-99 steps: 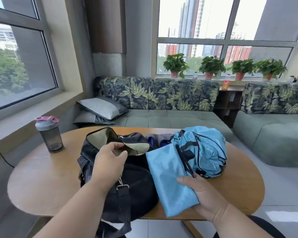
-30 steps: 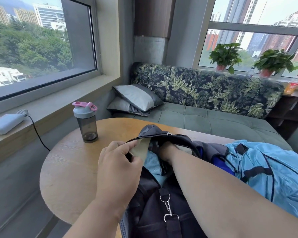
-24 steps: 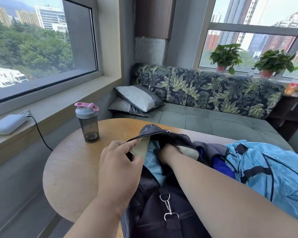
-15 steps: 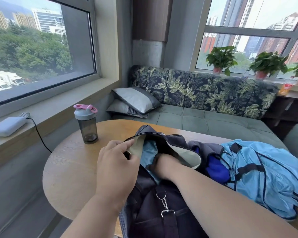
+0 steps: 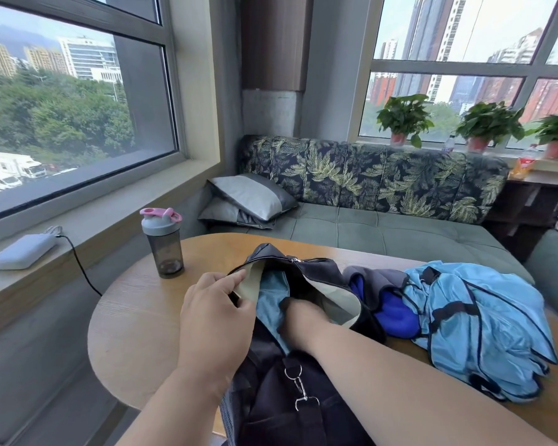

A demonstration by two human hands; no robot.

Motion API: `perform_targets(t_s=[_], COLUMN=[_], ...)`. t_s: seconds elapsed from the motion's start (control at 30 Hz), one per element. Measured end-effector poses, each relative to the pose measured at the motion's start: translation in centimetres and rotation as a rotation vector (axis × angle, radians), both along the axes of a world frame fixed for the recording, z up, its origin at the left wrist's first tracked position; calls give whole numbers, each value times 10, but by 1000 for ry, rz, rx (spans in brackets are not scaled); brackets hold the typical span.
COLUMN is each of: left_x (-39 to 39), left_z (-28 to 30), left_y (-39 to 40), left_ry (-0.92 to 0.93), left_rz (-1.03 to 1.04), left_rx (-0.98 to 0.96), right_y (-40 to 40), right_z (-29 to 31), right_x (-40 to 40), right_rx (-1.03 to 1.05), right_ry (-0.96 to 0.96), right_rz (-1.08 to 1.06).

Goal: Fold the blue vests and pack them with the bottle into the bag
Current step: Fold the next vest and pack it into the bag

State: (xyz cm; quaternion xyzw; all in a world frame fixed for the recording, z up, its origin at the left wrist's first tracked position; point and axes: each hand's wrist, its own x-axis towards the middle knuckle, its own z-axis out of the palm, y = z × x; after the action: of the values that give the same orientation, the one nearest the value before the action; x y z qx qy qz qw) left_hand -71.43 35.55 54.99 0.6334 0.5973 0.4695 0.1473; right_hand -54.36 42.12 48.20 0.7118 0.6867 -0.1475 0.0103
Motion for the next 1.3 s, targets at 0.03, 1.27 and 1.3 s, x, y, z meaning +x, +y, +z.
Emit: perform_targets(t_s=[0.03,1.27,1.3], left_x=[0,3,3], left_z=[0,-7,-7], left_y=[-1,-1,-2], left_ry=[4,47,59], left_rz=[1,-20,-18], left_rx=[2,-56,-67], right_y=[0,6,-1], right_z=[5,16,19], right_x=[-2,38,39], right_rx=[0,108,131], right_ry=[40,387,449], right_rz=[-39,109,79])
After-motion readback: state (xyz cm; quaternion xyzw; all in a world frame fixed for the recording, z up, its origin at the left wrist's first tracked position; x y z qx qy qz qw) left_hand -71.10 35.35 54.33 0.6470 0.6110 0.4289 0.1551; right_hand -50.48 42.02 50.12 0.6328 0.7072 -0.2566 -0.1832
